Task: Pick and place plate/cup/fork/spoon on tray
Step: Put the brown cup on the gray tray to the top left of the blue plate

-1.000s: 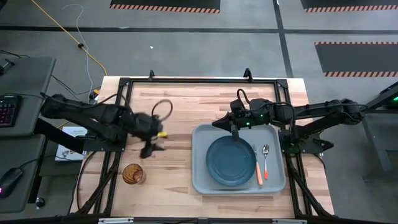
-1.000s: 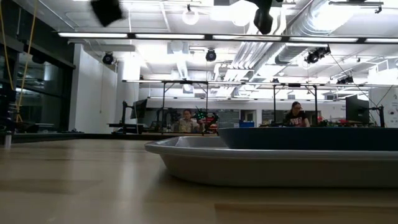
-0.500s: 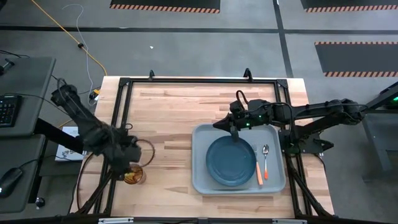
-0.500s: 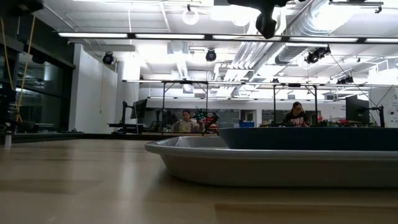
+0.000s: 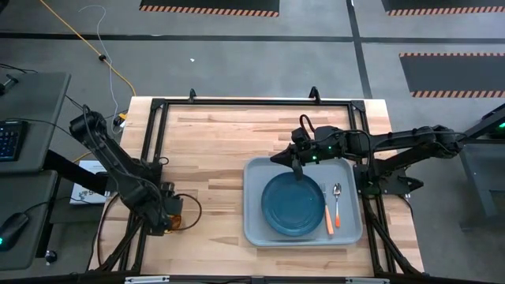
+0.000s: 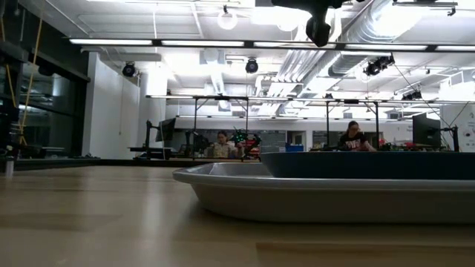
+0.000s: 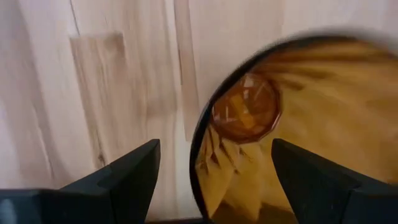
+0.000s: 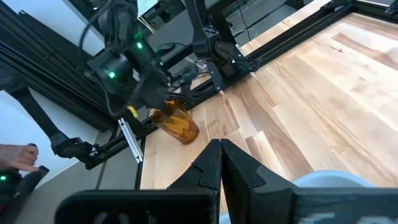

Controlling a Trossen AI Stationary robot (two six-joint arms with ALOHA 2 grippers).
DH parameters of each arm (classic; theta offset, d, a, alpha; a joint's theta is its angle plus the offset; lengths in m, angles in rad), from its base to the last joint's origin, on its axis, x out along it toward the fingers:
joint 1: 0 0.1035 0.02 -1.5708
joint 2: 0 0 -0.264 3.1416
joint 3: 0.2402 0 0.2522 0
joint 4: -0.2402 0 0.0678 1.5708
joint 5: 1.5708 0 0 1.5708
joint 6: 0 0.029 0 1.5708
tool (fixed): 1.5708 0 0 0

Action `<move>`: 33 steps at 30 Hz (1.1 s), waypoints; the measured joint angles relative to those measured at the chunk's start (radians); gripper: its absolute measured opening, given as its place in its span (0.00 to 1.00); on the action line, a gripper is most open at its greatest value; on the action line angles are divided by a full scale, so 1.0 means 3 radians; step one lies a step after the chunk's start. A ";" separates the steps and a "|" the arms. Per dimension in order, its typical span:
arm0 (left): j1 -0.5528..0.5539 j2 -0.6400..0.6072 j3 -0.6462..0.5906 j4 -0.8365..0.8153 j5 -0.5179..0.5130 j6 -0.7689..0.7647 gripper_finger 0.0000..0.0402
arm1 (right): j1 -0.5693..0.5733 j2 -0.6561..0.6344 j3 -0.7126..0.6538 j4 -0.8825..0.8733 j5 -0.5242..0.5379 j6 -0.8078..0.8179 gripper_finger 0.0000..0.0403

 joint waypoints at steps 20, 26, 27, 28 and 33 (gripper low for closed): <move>0.0045 0.0202 0.0109 -0.0054 0.0061 0.0083 0.10 | 0.0000 0.0000 0.0000 -0.0004 0.0004 -0.0001 0.00; 0.0388 0.0013 0.0545 -0.0308 -0.0113 0.0326 0.03 | 0.0001 0.0000 0.0000 -0.0003 0.0084 -0.0037 0.00; 0.0493 0.0006 0.0651 -0.0350 -0.0172 0.0438 0.02 | 0.0001 0.0000 0.0000 -0.0003 0.0086 -0.0037 0.00; 0.0615 0.0007 0.0757 -0.0369 -0.0235 0.0565 0.01 | 0.0001 0.0000 0.0000 -0.0002 0.0086 -0.0029 0.00; 0.1437 0.0210 0.1332 -0.0337 -0.0489 0.1407 0.01 | 0.0001 -0.0077 0.0000 0.0133 0.0070 0.0117 0.00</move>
